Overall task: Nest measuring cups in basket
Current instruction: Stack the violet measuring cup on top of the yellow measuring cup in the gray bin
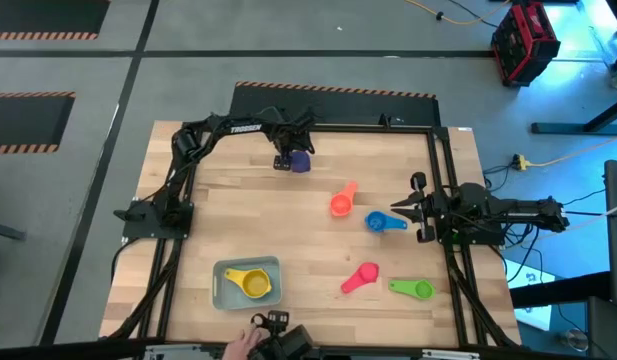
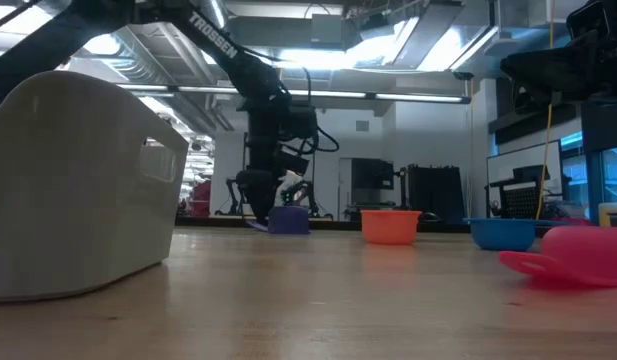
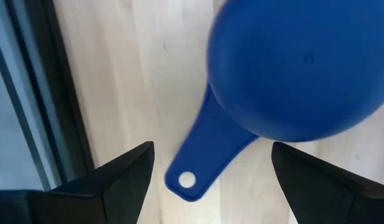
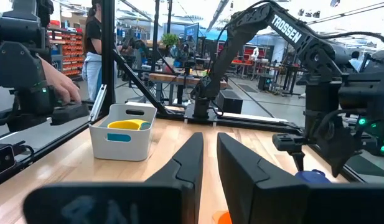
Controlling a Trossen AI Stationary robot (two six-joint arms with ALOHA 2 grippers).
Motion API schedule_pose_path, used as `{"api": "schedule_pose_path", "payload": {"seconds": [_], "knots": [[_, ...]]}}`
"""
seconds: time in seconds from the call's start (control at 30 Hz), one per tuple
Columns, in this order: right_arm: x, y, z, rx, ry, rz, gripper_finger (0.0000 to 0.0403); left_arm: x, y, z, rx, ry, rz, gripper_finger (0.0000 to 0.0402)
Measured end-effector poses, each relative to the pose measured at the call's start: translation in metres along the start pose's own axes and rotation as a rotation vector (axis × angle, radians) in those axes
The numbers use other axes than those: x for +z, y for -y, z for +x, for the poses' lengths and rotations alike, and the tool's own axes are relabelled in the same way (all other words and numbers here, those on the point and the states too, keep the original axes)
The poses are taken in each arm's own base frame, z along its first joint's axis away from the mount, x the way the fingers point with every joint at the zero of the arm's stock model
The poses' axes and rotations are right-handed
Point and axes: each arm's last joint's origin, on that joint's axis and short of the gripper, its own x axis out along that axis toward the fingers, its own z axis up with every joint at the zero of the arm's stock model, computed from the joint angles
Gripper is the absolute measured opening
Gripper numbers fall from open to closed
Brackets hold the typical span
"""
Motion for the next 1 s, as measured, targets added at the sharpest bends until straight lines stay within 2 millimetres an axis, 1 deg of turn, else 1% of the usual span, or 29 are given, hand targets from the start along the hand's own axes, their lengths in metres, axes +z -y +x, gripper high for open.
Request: {"api": "schedule_pose_path", "payload": {"seconds": [0.27, 0.67, 0.83, 0.9, 1.0], "knots": [[0.000, 0.000, 0.000, 0.000, 0.000, 0.000, 0.0053, -0.003, -0.006, 0.004, 0.009, 0.000, -0.009, 0.0319], [0.000, 0.000, 0.000, 0.000, 0.000, 0.000, 0.0053, -0.019, -0.024, 0.008, -0.022, 0.010, -0.068, 0.0318], [0.000, 0.000, 0.000, 0.000, 0.000, 0.000, 0.0053, -0.021, -0.022, 0.016, -0.068, -0.001, -0.073, 0.0318], [0.000, 0.000, 0.000, 0.001, 0.000, 0.000, 0.0053, -0.018, -0.021, 0.020, -0.042, 0.000, -0.064, 0.0318], [0.000, 0.000, 0.000, 0.000, 0.000, 0.000, 0.0053, -0.017, -0.021, 0.020, -0.029, -0.009, -0.063, 0.0318]]}}
